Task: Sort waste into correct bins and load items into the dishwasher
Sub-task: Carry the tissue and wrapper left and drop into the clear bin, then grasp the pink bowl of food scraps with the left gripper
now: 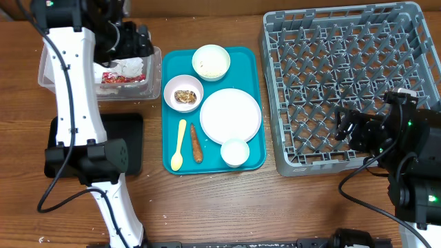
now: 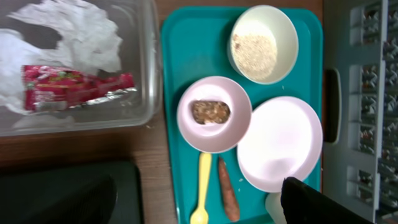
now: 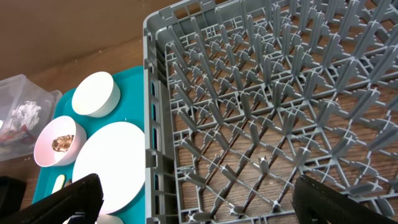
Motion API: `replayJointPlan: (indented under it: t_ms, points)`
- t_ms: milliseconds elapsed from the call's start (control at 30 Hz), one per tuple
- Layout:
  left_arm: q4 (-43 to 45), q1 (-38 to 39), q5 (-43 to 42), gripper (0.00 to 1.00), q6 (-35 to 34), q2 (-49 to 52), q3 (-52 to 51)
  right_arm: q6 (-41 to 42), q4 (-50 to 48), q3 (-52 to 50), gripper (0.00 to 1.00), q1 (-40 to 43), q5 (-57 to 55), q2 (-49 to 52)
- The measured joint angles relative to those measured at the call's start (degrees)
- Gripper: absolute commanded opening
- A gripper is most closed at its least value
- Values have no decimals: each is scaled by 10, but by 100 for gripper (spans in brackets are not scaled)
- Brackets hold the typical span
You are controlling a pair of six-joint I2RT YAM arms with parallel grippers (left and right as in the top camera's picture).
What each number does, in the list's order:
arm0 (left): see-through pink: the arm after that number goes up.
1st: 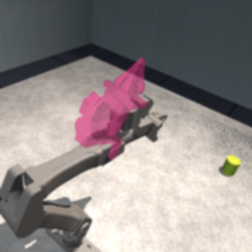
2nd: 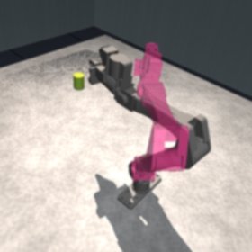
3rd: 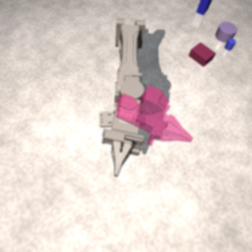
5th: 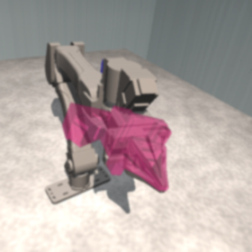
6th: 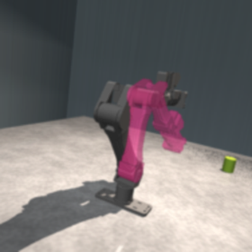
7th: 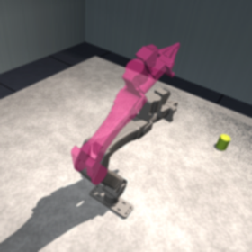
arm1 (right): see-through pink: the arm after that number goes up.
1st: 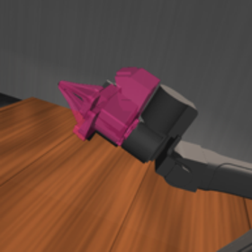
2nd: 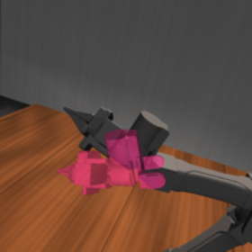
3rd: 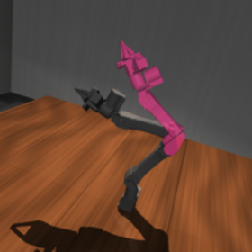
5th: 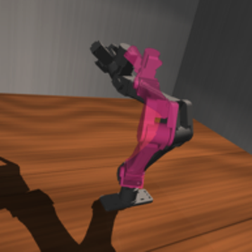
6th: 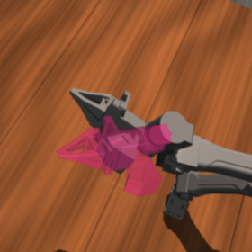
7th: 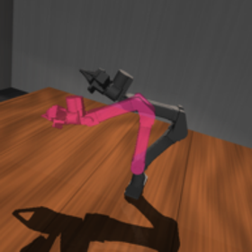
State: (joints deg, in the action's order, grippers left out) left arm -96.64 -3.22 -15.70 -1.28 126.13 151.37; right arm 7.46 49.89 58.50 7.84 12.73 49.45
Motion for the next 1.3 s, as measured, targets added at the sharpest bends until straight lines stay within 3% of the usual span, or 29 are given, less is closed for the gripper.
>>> replayJointPlan:
  t_ms: [233,333,533,733,967,1300]
  points:
    - [7,95,11,88,2,0,-81,0,3,0,100,0,0,0]
    - [55,157,31,86,0,0,-151,0,4,0,100,0,2,0]
    - [186,238,83,66,-40,0,-262,0,7,0,100,0,3,2]
    - [283,240,118,61,-90,0,-356,0,20,0,100,0,3,21]
    - [373,233,142,55,-95,0,-439,0,27,0,100,0,4,51]
    - [414,233,165,37,-95,0,-474,0,29,0,100,0,4,65]
